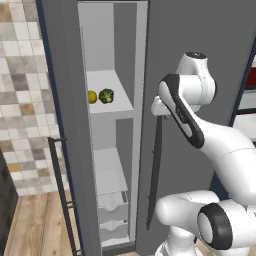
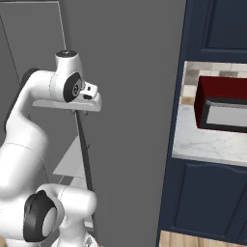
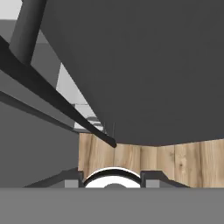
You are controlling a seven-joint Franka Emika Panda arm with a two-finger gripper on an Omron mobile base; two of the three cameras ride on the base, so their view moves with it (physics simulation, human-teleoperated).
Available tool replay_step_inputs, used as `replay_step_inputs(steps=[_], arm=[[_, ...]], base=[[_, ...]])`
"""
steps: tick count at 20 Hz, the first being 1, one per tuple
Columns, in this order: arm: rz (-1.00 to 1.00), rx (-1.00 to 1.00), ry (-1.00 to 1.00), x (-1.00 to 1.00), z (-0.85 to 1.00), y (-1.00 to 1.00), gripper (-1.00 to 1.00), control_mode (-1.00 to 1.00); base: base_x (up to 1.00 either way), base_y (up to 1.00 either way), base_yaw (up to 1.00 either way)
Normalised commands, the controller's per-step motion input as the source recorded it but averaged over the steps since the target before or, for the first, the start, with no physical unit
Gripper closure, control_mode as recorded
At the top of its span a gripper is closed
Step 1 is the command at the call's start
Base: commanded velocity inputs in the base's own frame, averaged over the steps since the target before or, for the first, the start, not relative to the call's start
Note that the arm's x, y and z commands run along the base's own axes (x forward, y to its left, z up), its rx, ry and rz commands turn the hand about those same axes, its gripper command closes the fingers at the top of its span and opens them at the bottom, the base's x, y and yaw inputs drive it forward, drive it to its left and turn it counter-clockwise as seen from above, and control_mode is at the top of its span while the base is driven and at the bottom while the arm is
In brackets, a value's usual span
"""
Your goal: Take the lemon and broccoli out of the freezer and place them in the tupperware container on the counter. Then put the tupperware containing the vegetables back in the freezer.
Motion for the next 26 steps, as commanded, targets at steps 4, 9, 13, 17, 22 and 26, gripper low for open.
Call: replay_step_inputs(steps=[4, 9, 13, 17, 22, 26], arm=[[0.0, 0.0, -0.02, -0.08, 0.0, 0.0, -1.0, -1.0], [0.0, 0.0, -0.18, -0.42, 0.18, 0.0, -1.0, -1.0], [0.0, 0.0, -0.21, -0.63, 0.43, 0.0, -1.0, -1.0], [-0.01, 0.0, -0.1, -0.74, 0.35, 0.0, -1.0, -1.0], [-0.06, 0.0, -0.03, -0.88, 0.21, 0.0, -1.0, -1.0], [-0.11, 0.0, 0.0, -0.89, 0.05, 0.0, -1.0, -1.0]], base=[[0.0, 0.0, 0.0], [0.0, 0.0, 0.0], [0.0, 0.0, 0.0], [0.0, 0.0, 0.0], [0.0, 0.0, 0.0], [0.0, 0.0, 0.0]])
